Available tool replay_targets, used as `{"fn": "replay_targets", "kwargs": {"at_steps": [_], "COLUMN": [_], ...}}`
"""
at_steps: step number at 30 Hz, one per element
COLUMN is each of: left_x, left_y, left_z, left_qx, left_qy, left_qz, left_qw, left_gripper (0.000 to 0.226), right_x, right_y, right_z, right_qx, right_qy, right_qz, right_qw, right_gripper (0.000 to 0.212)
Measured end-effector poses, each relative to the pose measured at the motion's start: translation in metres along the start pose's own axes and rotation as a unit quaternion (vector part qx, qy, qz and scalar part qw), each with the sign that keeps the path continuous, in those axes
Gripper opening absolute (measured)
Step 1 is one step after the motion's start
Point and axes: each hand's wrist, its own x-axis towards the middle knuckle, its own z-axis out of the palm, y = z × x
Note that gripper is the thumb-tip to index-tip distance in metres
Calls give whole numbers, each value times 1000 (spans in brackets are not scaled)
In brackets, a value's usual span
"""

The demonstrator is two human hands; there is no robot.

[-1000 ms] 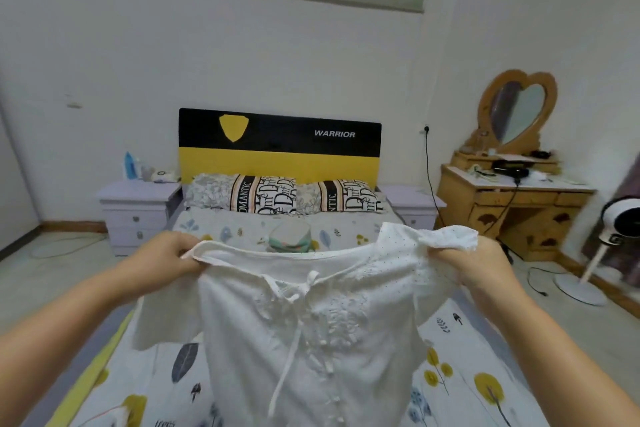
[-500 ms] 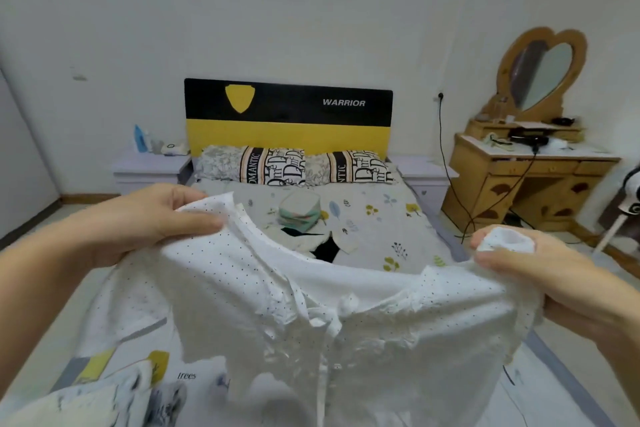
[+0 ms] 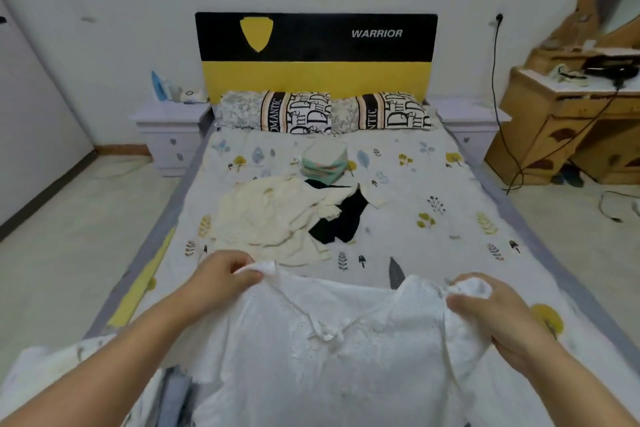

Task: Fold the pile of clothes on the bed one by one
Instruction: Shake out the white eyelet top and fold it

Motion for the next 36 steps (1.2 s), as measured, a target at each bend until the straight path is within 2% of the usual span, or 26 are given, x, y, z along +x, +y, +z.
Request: {"fn": "replay_targets", "kwargs": {"at_steps": [5, 9, 13, 18, 24, 25, 27, 29, 31, 32, 34, 36], "left_x": [36, 74, 120, 177, 215, 217, 220, 220, 218, 216, 212, 210], "left_y": [-67, -105, -135, -168, -211, -217, -229, -239, -251, -256, -266, -275], "left_z": [68, 105, 136, 168, 208, 214, 226, 235, 238, 237, 235, 232], "left_qx": [61, 99, 126, 151, 223, 229, 248, 260, 264, 271, 280, 273], "left_qy": [-1, 25, 67, 90, 142, 138, 116, 90, 85, 77, 56, 55], "left_qz": [-48, -60, -75, -86, -120, -132, -173, -234, -268, -275, -258, -224], "left_qw": [997, 993, 987, 981, 957, 954, 946, 932, 923, 919, 923, 934], "left_gripper": [25, 27, 20, 27, 37, 31, 20, 44, 52, 51, 33, 9], "right_x": [52, 98, 152, 221, 291, 297, 305, 305, 305, 305, 308, 312], "right_y": [77, 121, 153, 183, 224, 232, 250, 260, 262, 261, 258, 259], "right_z": [46, 67, 80, 91, 109, 112, 116, 117, 118, 121, 132, 147], "right_qx": [-36, -57, -73, -93, -98, -117, -116, -113, -202, -263, -372, -476], "right_qy": [34, 37, 54, 52, 101, 102, 108, 165, 238, 247, 199, 88], "right_qz": [38, 33, 6, 0, 9, 24, 91, 147, 105, 58, -36, -66], "right_qw": [998, 997, 996, 994, 990, 988, 983, 969, 944, 931, 906, 873], "right_gripper": [16, 18, 24, 20, 15, 18, 45, 60, 55, 47, 31, 37]}}
